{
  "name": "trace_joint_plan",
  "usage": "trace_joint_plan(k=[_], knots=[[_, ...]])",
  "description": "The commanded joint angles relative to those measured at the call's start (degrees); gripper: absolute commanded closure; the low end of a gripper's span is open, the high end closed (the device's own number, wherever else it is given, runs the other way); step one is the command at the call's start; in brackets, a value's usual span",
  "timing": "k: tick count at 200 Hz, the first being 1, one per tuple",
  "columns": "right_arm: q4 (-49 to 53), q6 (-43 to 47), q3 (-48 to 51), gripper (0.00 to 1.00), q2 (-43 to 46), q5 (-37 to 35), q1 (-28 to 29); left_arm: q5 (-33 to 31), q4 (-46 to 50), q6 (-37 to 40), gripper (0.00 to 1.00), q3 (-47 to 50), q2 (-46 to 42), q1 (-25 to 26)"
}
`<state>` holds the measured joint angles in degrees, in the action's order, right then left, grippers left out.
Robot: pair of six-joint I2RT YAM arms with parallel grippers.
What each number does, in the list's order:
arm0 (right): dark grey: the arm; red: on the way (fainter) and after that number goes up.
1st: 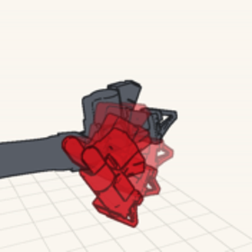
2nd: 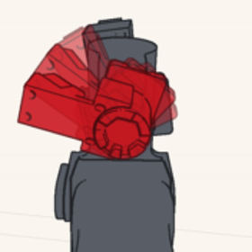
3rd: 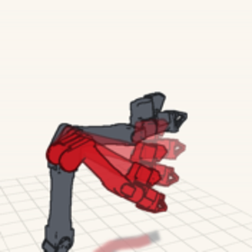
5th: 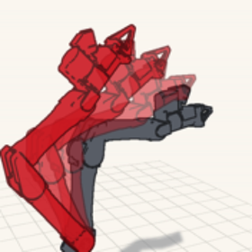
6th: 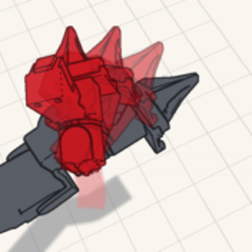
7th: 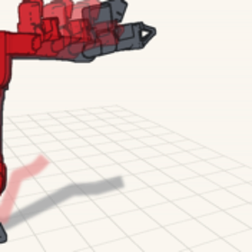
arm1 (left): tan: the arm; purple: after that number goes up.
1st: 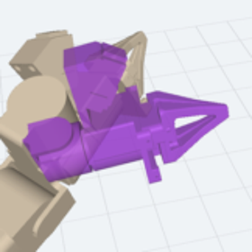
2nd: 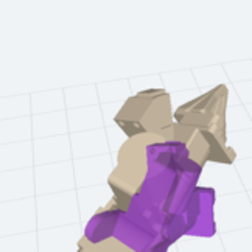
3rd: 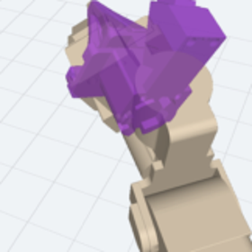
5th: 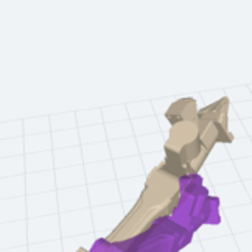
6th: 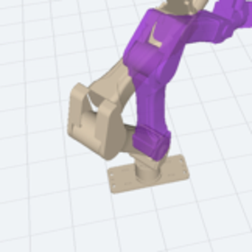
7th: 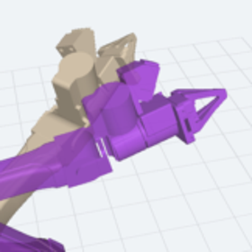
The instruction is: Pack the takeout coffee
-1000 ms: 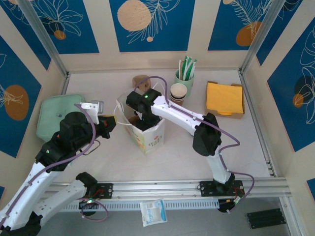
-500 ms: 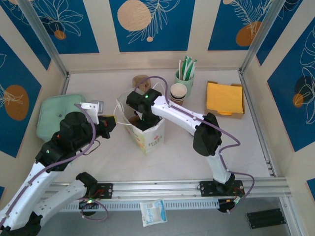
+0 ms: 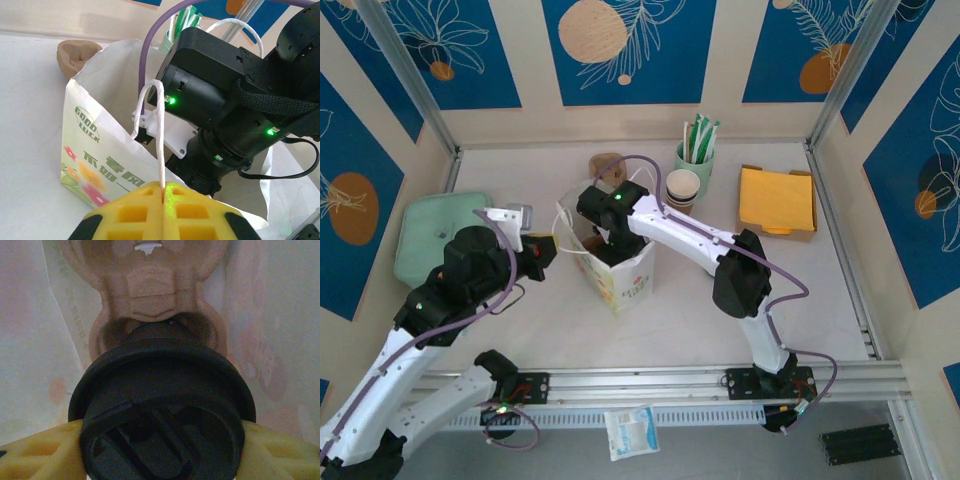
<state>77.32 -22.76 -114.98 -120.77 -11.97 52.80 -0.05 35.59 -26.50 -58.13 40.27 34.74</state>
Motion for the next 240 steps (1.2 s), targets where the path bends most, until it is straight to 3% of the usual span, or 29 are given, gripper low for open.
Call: trace_joint_plan(k=[1,40,125,240], knots=[[-2.3,-1.0,3.1,0.46,-3.4,0.9,-0.3,-0.7,0.4,0.8,1.0,-1.6,-0.1,0.1],[-1.9,-0.9,2.3,0.43,-2.9,0.7,-0.1,-0.6,0.3,0.8,1.0,-1.5,0.0,0.1],[1.1,-0.5,-3.0,0.25,-2.6,-0.5,0.8,-0.9,0.5,0.8,1.0,-1.6,0.1,0.0],[6.6,0.0,-11.9,0.17,-2.4,-1.8,2.1,-1.1,0.8,0.9,1.0,-1.9,0.2,0.1]])
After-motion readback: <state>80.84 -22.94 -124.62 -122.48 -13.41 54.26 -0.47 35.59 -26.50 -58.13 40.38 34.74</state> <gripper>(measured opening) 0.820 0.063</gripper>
